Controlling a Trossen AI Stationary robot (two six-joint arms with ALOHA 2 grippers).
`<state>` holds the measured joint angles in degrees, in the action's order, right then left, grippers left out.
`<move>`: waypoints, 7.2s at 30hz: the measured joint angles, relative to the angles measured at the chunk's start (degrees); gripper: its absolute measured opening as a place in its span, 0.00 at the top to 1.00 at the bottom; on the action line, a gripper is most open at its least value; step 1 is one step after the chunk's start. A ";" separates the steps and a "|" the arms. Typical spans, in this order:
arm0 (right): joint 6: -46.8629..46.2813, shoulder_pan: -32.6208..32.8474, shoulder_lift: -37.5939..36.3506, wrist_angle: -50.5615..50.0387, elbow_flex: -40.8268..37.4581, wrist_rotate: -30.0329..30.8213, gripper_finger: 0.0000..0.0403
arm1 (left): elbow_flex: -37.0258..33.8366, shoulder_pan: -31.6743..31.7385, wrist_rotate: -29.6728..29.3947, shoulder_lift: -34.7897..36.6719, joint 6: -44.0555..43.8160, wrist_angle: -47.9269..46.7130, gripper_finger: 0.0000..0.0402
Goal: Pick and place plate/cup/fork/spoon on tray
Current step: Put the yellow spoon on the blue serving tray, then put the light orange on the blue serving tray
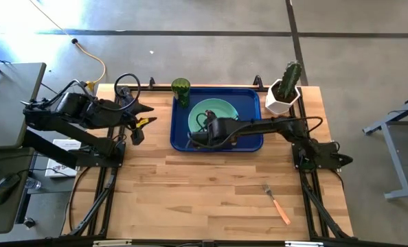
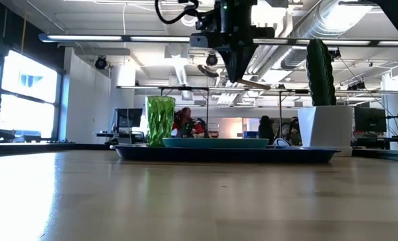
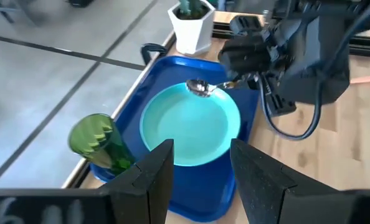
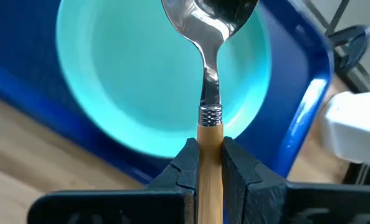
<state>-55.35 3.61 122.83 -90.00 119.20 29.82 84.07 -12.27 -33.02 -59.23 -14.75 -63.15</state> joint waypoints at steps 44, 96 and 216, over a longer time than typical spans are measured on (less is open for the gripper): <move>6.18 -11.49 -19.48 -0.06 -12.69 4.19 0.95 | 0.00 3.11 -15.60 0.00 1.46 0.81 0.63; -10.35 -26.46 -32.49 54.14 -65.35 -25.37 0.95 | 0.00 22.45 -6.01 -4.64 12.93 13.28 0.63; -51.97 34.06 -44.84 42.58 -65.18 -33.50 0.72 | 0.02 22.38 14.72 -4.62 3.63 9.81 0.63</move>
<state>-107.32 37.67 78.00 -47.41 54.02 -3.68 84.09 10.11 -18.31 -63.86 -11.12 -53.34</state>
